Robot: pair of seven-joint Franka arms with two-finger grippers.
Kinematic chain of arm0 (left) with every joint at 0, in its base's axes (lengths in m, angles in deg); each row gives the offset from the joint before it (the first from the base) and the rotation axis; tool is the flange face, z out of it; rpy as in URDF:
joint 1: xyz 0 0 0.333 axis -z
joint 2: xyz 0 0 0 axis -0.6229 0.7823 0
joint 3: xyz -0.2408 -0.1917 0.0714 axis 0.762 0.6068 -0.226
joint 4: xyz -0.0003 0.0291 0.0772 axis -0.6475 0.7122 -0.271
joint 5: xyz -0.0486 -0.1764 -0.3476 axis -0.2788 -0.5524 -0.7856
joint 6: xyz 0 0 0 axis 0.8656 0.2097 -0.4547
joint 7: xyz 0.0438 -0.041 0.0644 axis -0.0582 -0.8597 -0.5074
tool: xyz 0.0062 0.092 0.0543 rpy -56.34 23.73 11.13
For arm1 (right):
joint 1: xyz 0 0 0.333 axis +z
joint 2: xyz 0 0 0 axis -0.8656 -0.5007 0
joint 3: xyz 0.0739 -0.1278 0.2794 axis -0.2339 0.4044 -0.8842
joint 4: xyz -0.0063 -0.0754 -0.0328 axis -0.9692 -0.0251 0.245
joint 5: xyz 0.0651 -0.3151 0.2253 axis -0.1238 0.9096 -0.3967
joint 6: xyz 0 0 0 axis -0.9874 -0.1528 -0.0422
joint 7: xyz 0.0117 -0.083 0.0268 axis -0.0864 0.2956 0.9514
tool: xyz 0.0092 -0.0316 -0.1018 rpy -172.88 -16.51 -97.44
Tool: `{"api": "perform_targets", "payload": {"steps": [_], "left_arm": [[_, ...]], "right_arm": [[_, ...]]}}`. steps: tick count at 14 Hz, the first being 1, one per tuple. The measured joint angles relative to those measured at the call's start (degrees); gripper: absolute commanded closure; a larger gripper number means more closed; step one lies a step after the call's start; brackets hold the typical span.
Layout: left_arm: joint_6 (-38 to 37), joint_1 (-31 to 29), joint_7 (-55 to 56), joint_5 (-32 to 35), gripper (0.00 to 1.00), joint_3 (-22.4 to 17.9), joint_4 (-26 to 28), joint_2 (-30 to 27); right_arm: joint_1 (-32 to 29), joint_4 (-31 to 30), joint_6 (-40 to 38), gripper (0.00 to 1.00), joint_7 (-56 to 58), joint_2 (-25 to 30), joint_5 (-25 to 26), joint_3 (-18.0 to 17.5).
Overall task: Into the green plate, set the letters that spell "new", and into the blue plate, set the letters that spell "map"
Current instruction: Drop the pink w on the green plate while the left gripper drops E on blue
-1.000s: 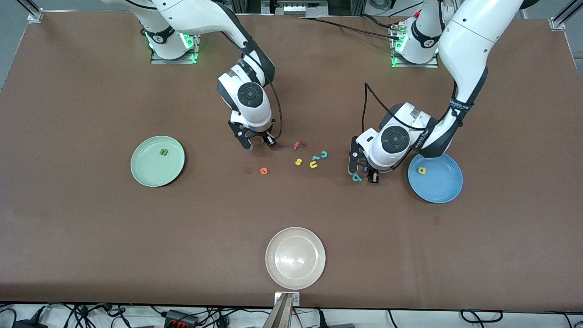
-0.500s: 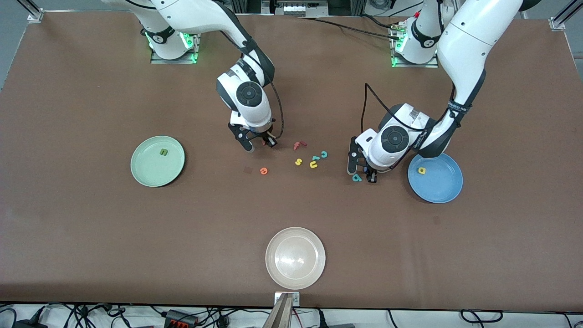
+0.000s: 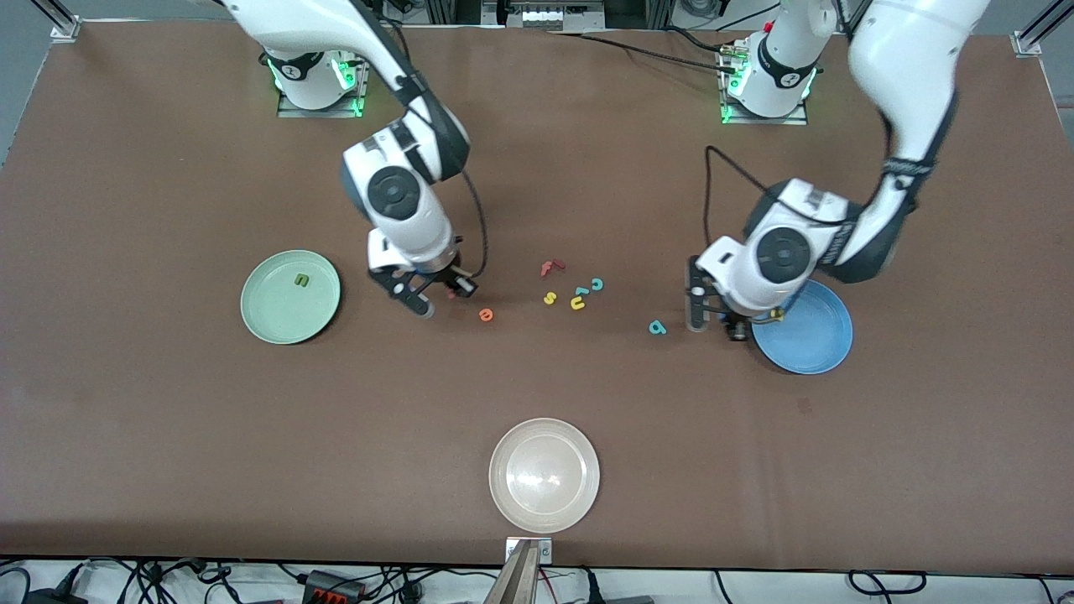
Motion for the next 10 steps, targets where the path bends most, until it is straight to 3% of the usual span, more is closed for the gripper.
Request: {"api": "perform_targets", "payload": {"steps": [2, 5, 7, 8, 9, 10], "left_arm": [[-2.42, -3.21, 0.43, -0.01, 0.94, -0.23, -0.15, -2.13], [-3.01, -8.58, 0.69, -0.01, 0.86, -0.66, 0.58, -0.93], [-1.99, -11.84, 0.67, -0.01, 0.55, -0.74, 1.4, 1.61], [-0.84, -12.88, 0.68, -0.01, 0.13, -0.76, 1.57, 2.84], [-0.12, -13.7, 0.68, -0.01, 0.0, -0.76, 1.63, 3.73], [0.34, -14.15, 0.68, -0.01, 0.0, -0.7, 1.62, 4.11]], "right_arm": [[-3.99, 1.2, -2.57, 1.0, 10.48, 0.09, 0.01, 0.06], [-9.74, 1.04, -7.37, 1.0, 25.44, 0.05, 0.05, 0.2], [-14.7, 0.48, -10.41, 1.0, 35.92, 0.55, 0.08, 0.29], [-17.3, -0.61, -11.23, 1.0, 40.84, 1.32, 0.08, 0.35], [-19.95, -2.44, -11.59, 1.0, 45.35, 2.39, 0.08, 0.41], [-22.33, -4.62, -11.7, 0.99, 48.96, 3.6, 0.08, 0.44]]}}
